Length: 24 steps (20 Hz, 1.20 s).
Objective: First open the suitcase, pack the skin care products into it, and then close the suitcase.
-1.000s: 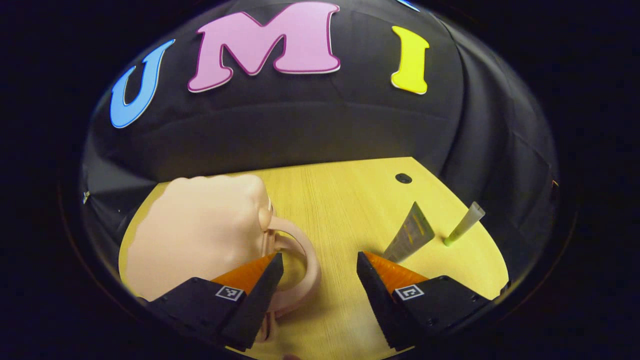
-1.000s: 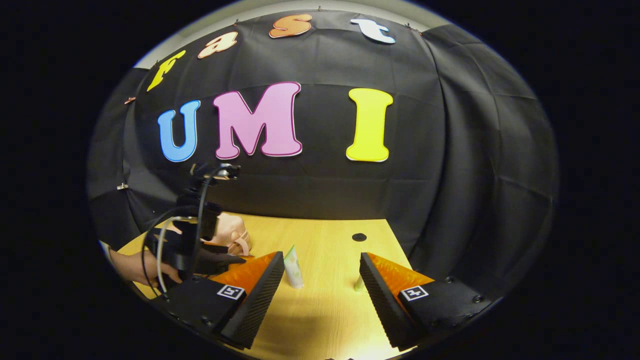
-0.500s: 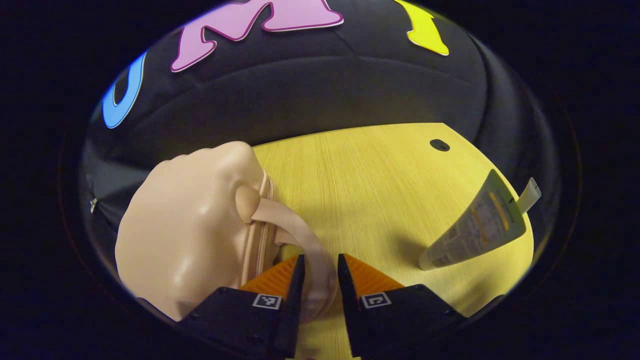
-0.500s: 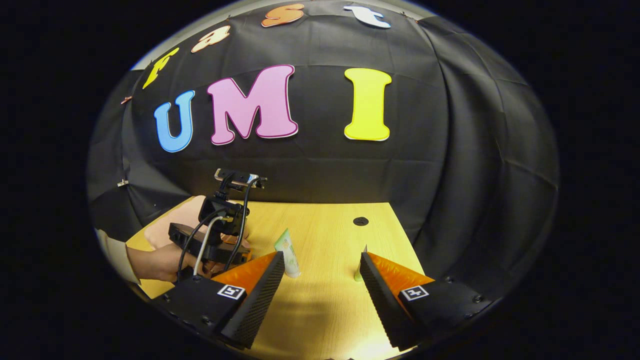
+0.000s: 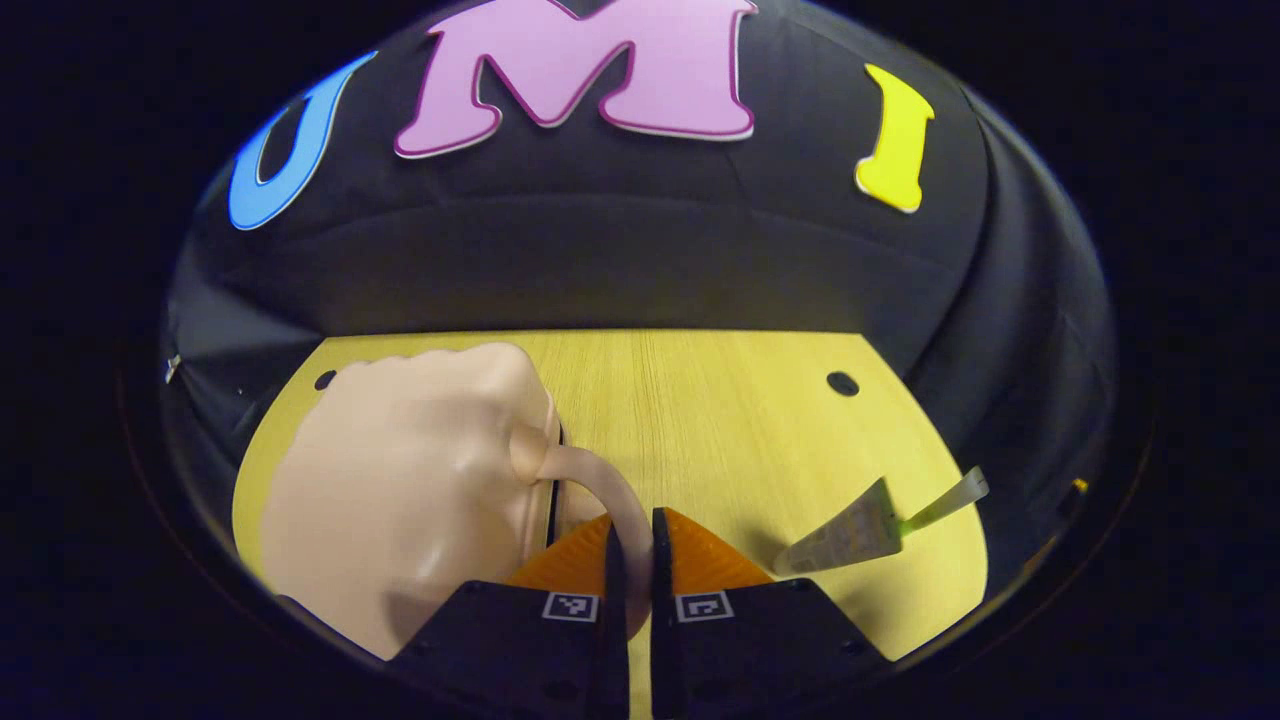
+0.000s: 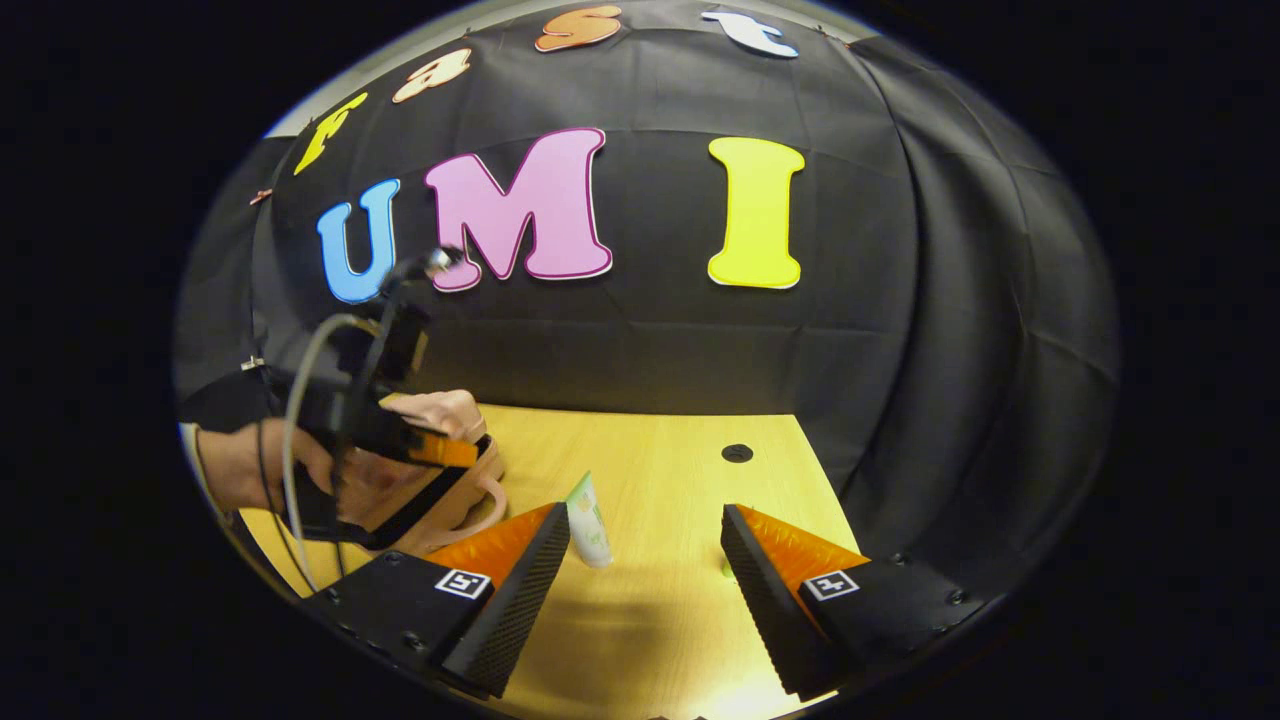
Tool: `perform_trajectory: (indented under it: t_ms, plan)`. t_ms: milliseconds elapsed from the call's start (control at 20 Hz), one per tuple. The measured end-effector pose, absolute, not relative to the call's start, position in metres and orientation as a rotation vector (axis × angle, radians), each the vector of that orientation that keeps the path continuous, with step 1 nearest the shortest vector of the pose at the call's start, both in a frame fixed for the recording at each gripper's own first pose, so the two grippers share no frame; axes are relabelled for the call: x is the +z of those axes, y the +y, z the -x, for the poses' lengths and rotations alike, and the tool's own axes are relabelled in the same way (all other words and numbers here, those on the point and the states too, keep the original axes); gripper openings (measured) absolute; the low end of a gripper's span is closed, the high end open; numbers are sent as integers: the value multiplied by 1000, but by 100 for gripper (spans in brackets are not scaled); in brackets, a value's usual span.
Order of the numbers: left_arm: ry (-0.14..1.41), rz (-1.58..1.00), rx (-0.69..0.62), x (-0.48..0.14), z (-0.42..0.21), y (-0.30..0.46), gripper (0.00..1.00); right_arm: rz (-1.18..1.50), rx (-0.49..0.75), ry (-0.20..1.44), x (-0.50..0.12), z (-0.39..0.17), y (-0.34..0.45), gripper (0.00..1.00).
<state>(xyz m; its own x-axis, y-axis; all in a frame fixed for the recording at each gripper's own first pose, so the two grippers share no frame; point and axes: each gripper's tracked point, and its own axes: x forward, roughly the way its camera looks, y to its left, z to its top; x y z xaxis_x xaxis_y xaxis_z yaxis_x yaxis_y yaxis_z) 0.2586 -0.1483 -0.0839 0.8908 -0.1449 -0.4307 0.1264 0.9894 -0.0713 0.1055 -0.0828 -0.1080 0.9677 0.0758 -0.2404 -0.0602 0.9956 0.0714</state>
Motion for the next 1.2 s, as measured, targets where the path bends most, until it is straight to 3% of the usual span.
perform_trajectory:
  t_ms: [300, 500, 900, 1200]
  plan:
    - [317, 52, -85, 44, -236, -6, 10, -50, 94, 241, -103, -110, -65, 97]
    - [256, -101, 135, 74, -241, 150, 13, -37, 99, 265, -109, -110, -57, 97]
    - [320, 37, 313, -22, -294, 354, 13, -29, 43, 313, -128, -127, -39, 97]
    - [431, 206, 350, -120, -322, 403, 13, -7, -56, 331, -149, -140, -45, 98]
